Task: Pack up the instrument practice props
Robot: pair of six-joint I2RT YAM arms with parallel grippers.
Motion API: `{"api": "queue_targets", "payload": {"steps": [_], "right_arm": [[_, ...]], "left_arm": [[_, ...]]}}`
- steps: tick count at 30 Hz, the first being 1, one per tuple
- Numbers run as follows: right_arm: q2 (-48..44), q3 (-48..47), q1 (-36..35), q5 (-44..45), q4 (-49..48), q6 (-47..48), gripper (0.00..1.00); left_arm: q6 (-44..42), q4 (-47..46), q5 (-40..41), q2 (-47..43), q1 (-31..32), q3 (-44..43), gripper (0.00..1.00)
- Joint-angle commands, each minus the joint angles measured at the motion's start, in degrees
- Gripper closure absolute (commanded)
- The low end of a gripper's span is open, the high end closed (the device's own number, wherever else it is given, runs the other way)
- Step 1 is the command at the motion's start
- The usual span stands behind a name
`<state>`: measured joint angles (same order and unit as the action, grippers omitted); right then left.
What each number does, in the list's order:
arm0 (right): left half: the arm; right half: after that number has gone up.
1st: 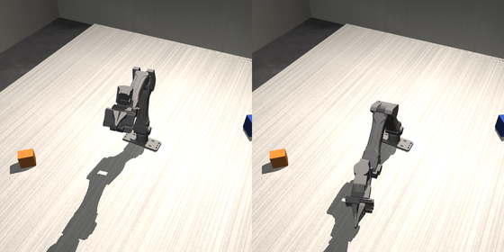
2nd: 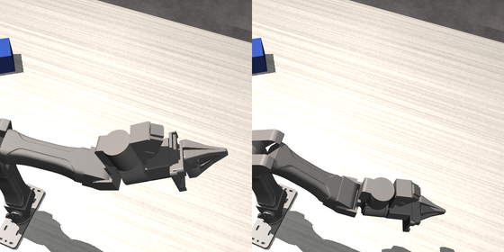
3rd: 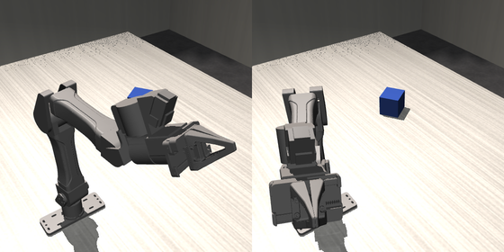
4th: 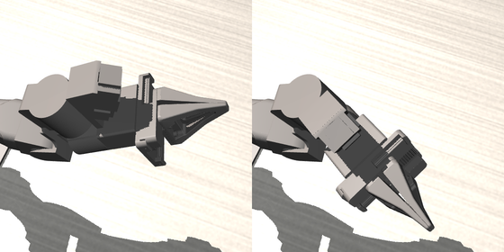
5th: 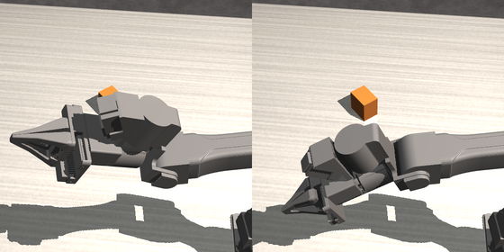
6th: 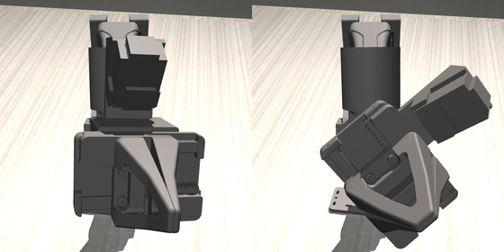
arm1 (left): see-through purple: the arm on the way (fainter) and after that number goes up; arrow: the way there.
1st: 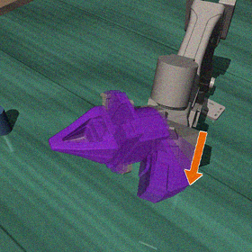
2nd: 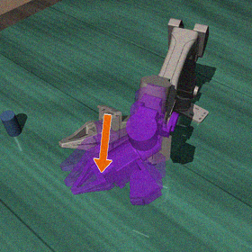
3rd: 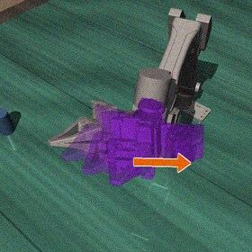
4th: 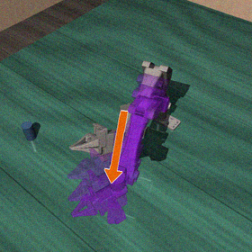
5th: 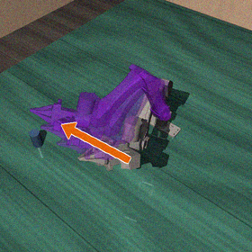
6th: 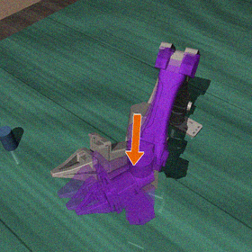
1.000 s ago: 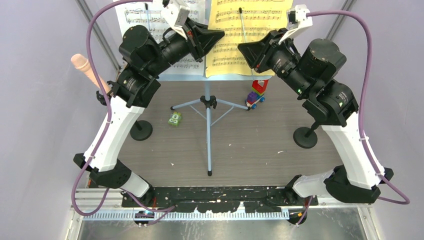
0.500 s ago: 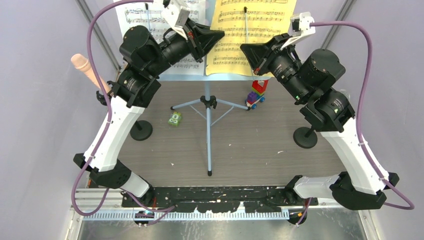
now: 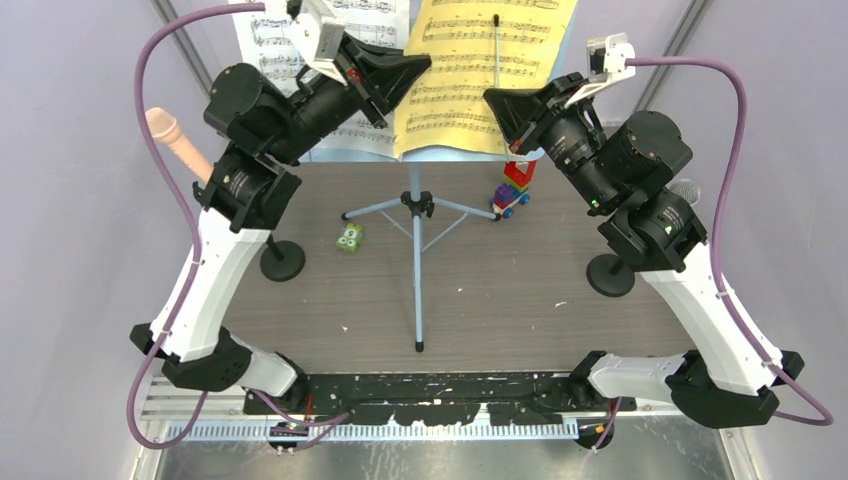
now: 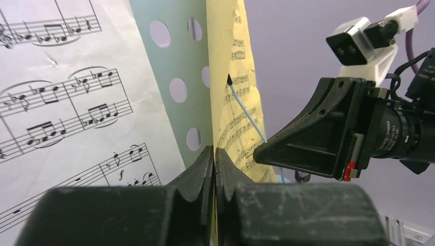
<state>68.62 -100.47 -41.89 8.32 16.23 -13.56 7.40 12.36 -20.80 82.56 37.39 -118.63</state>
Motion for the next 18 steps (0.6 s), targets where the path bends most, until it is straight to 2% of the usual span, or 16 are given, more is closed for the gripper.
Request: {"api": "queue_targets", "payload": {"steps": [1, 18], "right_arm": [[-2.38, -0.10, 0.01, 1.57, -3.64, 1.46, 1.00], [-3.07, 0.83, -0.03, 2.05, -4.17, 2.02, 0.99]], "left_arm": [[1.36, -4.25, 0.41, -2.84, -0.22, 0.33, 0.95], [-0.67, -4.13, 4.38, -12.50, -0.28, 9.53, 0.95]]}}
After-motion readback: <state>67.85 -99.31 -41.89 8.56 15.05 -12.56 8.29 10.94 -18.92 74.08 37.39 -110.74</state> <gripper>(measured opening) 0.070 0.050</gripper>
